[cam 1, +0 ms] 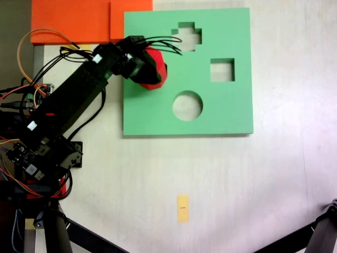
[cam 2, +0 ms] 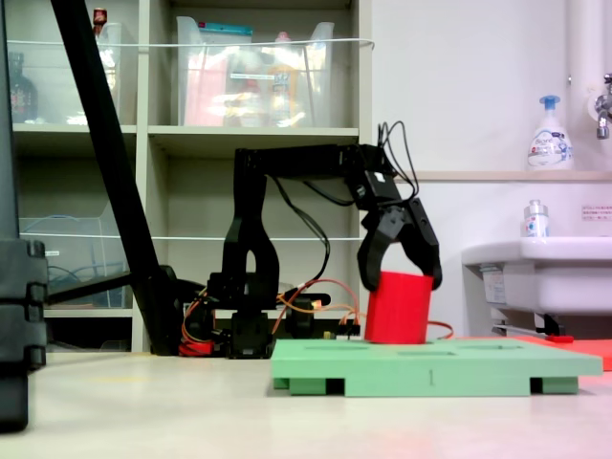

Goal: Put the octagonal pillar block into the corresponding hole

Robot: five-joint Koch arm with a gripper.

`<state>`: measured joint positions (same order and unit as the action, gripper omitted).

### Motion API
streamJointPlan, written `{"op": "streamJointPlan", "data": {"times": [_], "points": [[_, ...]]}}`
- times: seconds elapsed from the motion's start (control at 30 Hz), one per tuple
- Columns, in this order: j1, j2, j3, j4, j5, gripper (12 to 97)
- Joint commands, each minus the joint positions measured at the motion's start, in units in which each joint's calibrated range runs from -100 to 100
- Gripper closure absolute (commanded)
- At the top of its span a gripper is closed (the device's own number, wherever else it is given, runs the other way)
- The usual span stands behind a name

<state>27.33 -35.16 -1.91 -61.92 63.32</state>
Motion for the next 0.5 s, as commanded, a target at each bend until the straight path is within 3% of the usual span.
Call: {"op": "streamJointPlan", "data": {"times": [0.0, 0.47], "points": [[0.54, -1.57, 3.61, 0.53, 0.49, 65.4], [1.17, -0.74, 3.51, 0.63, 0.83, 65.6]]}}
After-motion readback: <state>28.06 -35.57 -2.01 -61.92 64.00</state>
